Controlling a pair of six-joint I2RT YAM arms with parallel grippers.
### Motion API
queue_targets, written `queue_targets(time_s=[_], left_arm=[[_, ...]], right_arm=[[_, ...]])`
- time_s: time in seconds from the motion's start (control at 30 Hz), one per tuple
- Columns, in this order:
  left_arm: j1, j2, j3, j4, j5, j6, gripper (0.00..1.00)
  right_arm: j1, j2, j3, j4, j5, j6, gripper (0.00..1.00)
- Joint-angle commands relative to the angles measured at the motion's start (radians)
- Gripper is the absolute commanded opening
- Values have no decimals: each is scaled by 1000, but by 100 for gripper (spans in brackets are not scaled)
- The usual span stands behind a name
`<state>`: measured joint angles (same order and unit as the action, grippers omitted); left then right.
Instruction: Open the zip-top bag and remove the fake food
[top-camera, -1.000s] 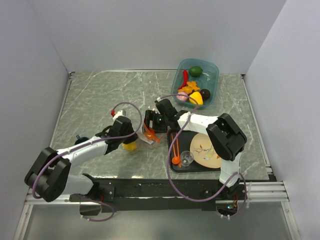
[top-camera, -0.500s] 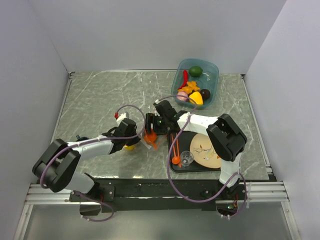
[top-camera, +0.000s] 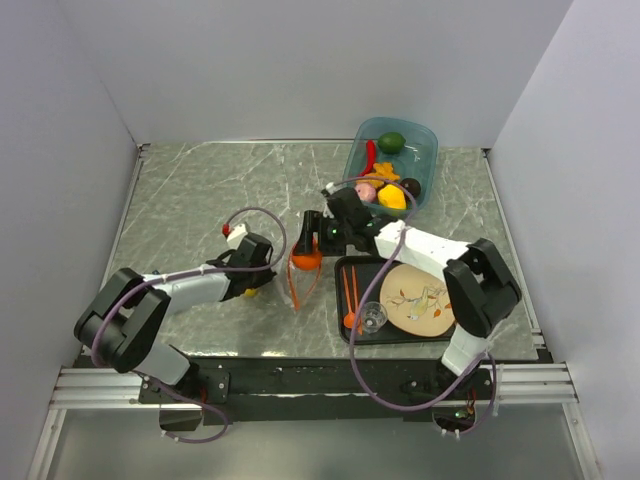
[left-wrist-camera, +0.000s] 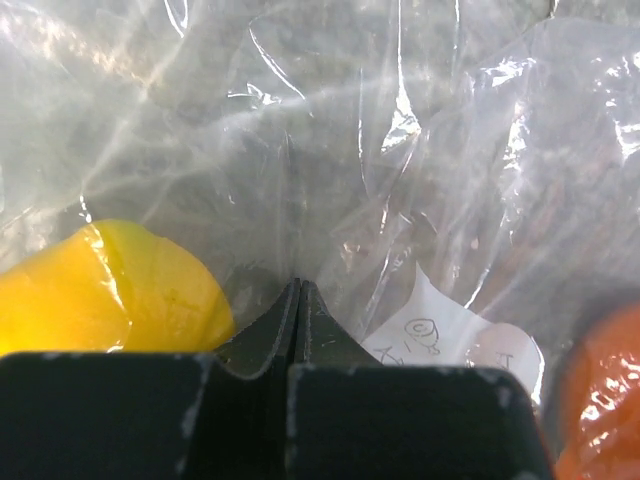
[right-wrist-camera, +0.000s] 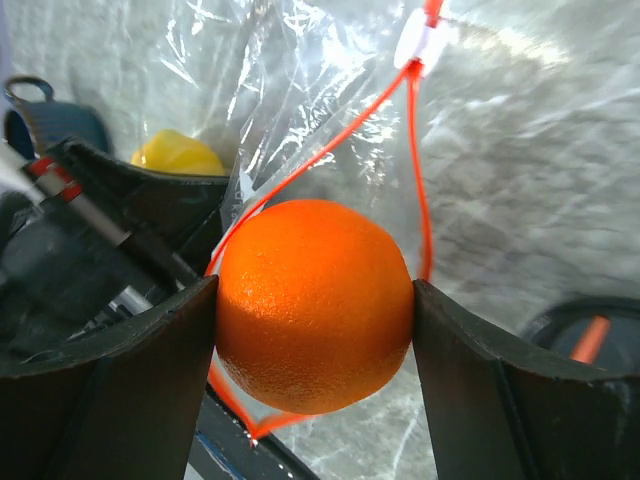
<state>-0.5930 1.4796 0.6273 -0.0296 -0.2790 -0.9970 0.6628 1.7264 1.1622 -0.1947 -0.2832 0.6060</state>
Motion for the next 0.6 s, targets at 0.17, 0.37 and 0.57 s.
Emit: queue_targets(time_s=[0.17,0.37,0.57], left_arm=[[21,16,129,-47,23,41,1],[19,-4,210,-96,29,66,1],[19,-36,256,-144,24,90,1]], right_arm=[[-216,-125,36,-35,-27,-51,57],[-370,-32,252,-54,126,-46,59],[-457,238,545,-69,331,-40,64]])
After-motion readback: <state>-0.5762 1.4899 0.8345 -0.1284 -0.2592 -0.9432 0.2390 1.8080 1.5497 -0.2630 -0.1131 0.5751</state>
